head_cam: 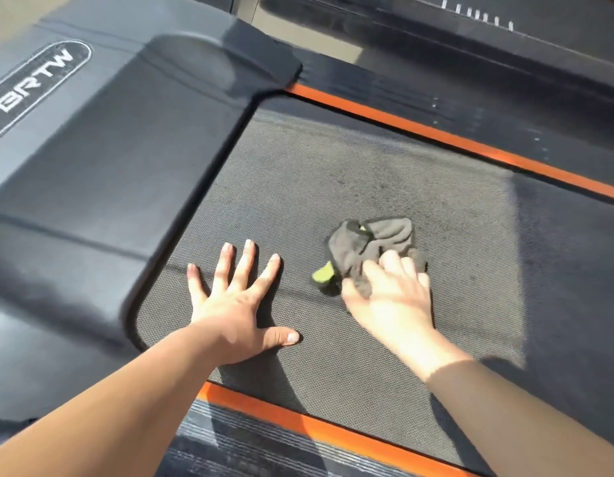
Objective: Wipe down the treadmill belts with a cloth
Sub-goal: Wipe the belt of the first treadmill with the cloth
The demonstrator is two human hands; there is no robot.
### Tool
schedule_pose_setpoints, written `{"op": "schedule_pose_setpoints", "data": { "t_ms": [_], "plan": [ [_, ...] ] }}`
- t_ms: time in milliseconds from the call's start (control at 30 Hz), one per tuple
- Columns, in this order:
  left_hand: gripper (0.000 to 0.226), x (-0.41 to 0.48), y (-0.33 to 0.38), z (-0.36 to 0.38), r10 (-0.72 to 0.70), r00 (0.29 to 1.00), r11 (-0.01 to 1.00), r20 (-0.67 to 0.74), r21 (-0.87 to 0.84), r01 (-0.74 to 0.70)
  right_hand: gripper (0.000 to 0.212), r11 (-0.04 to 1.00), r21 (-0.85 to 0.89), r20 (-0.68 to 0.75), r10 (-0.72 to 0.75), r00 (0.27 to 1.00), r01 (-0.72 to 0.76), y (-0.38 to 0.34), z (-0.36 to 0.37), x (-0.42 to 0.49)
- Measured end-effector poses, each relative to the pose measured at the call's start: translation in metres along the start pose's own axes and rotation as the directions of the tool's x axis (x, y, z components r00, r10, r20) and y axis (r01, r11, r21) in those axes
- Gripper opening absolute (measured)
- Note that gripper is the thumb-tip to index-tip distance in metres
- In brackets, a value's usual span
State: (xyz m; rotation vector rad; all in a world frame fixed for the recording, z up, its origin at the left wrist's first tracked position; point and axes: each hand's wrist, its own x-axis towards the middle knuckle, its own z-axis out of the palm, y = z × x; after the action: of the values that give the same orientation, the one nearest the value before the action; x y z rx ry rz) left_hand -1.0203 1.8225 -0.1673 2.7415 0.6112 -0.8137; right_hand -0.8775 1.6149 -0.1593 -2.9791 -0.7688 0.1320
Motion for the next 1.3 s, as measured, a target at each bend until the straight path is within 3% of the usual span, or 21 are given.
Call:
{"op": "schedule_pose_setpoints", "data": {
  "t_ms": [67,100,167,233,333,433,500,567,633,700,800,867,967,1067,1167,1233,1300],
  "plan": [
    [0.125,0.0,0.0,0.0,0.003,1.0,1.0,-0.012,-0.016,-0.003,0.043,0.988,0.004,0.013,-0.152,0.988,0.152,0.016,0.0,0.001],
    [0.125,0.0,0.001,0.001,0.005,1.0,1.0,-0.023,-0.021,-0.006,0.043,0.993,-0.008,0.028,-0.113,0.993,0.114,0.031,-0.002,0.013],
    [0.126,0.001,0.0,0.001,0.006,0.999,1.0,-0.032,-0.025,-0.007,0.047,0.994,-0.01,0.014,0.112,0.994,-0.112,0.058,-0.003,0.042],
    [0.126,0.001,0.0,0.002,0.009,1.0,1.0,-0.026,-0.023,-0.01,0.051,0.943,0.07,0.001,0.327,0.945,-0.326,0.065,-0.006,0.057],
    [0.126,0.001,-0.001,0.002,0.01,1.0,1.0,-0.025,-0.026,-0.01,0.05,0.921,0.076,-0.026,0.385,0.922,-0.383,0.028,0.004,0.042],
    [0.127,0.001,0.0,0.0,0.003,1.0,0.999,-0.018,-0.033,-0.004,0.047,0.997,0.005,-0.024,0.081,0.996,-0.081,-0.01,0.001,0.0],
    [0.127,-0.002,0.002,-0.004,-0.001,1.0,1.0,0.007,-0.027,0.001,0.044,0.978,-0.037,-0.009,-0.208,0.978,0.208,-0.012,-0.001,-0.033],
    [0.129,-0.004,0.005,-0.009,-0.007,1.0,1.0,0.021,-0.026,0.008,0.044,0.938,-0.037,0.104,-0.34,0.935,0.345,0.007,-0.007,-0.045],
    [0.134,-0.004,0.014,-0.018,-0.01,1.0,1.0,0.008,-0.019,0.011,0.048,0.964,-0.067,0.11,-0.248,0.963,0.256,0.04,-0.011,-0.033],
    [0.133,-0.006,0.031,-0.032,0.048,0.998,0.998,-0.037,0.049,-0.046,0.046,0.993,-0.112,0.064,-0.023,0.998,0.03,0.081,-0.013,-0.008],
    [0.116,-0.002,0.068,-0.047,0.231,0.962,0.966,-0.148,0.156,-0.208,0.046,0.961,-0.119,0.032,0.256,0.966,-0.251,0.133,-0.016,0.02],
    [0.122,0.003,0.093,-0.051,0.25,0.963,0.961,-0.099,0.144,-0.235,0.048,0.933,-0.125,0.037,0.344,0.938,-0.337,0.139,-0.014,0.028],
    [0.145,0.012,0.119,-0.045,0.185,0.978,0.967,0.092,0.158,-0.197,0.048,0.914,-0.093,0.011,0.399,0.917,-0.396,0.122,-0.007,0.025],
    [0.151,0.016,0.123,-0.038,0.153,0.979,0.967,0.131,0.185,-0.176,0.047,0.954,-0.039,0.017,0.299,0.954,-0.298,0.097,-0.008,0.007],
    [0.151,0.012,0.124,-0.044,0.132,0.979,0.966,0.155,0.202,-0.162,0.04,0.997,0.002,0.045,0.081,0.996,-0.081,0.056,-0.008,-0.022],
    [0.153,0.013,0.128,-0.051,0.108,0.972,0.957,0.211,0.242,-0.159,0.037,0.999,0.017,-0.014,-0.042,0.999,0.042,0.038,-0.005,-0.032],
    [0.156,0.014,0.131,-0.054,0.085,0.964,0.955,0.25,0.256,-0.151,0.036,0.992,0.013,0.024,-0.127,0.992,0.126,0.045,-0.007,-0.024]
  ]
}}
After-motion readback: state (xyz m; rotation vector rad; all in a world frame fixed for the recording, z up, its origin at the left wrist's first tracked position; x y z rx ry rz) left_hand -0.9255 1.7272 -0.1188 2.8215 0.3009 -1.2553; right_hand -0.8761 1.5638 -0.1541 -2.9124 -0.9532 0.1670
